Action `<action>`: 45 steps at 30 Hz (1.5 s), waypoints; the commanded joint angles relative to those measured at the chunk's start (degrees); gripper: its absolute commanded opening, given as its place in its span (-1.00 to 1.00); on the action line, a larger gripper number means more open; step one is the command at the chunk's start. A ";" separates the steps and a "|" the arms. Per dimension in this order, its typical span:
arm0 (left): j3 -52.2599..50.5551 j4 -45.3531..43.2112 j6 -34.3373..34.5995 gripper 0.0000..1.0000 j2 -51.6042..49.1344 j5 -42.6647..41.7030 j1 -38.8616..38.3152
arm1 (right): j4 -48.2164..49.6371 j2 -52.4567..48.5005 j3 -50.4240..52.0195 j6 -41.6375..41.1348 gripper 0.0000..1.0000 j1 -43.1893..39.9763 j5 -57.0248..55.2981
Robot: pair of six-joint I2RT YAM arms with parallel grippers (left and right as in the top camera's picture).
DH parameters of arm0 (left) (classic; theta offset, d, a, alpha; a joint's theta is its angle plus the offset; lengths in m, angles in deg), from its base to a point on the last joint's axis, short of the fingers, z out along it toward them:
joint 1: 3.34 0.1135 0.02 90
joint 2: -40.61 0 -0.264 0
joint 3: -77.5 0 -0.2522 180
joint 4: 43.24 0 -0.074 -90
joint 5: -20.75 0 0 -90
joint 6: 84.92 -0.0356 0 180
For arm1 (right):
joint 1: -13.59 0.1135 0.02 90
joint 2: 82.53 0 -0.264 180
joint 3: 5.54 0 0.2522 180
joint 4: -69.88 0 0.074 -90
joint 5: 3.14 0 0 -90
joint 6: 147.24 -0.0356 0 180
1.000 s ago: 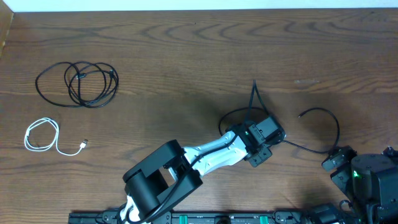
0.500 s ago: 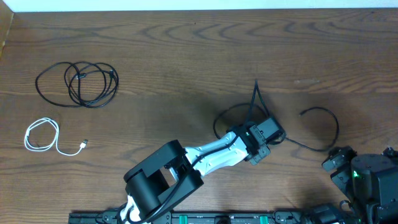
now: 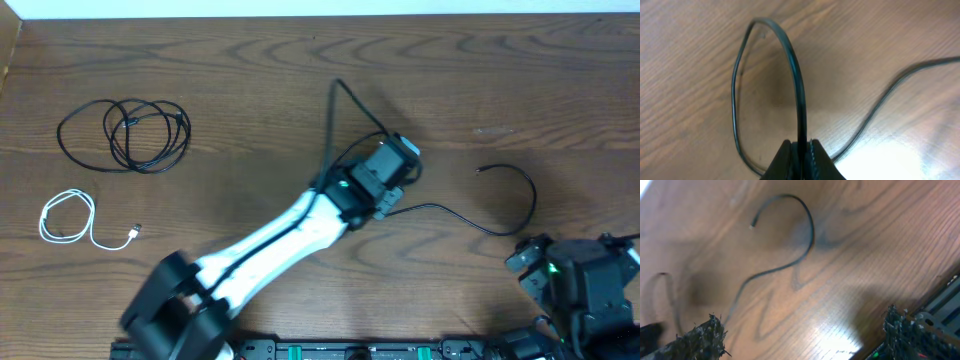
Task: Untangle cables
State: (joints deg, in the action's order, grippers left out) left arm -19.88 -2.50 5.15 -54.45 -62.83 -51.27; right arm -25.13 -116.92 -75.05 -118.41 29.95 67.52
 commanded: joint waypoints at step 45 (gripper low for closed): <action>-0.28 11.98 -4.90 -0.85 15.06 -5.73 1.90 | 61.99 -55.43 10.73 1.38 0.33 -20.00 10.51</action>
State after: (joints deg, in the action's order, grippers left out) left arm -19.93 9.35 -1.49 -39.96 -69.26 -49.63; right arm 33.68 -170.12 -64.19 -116.07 9.82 76.18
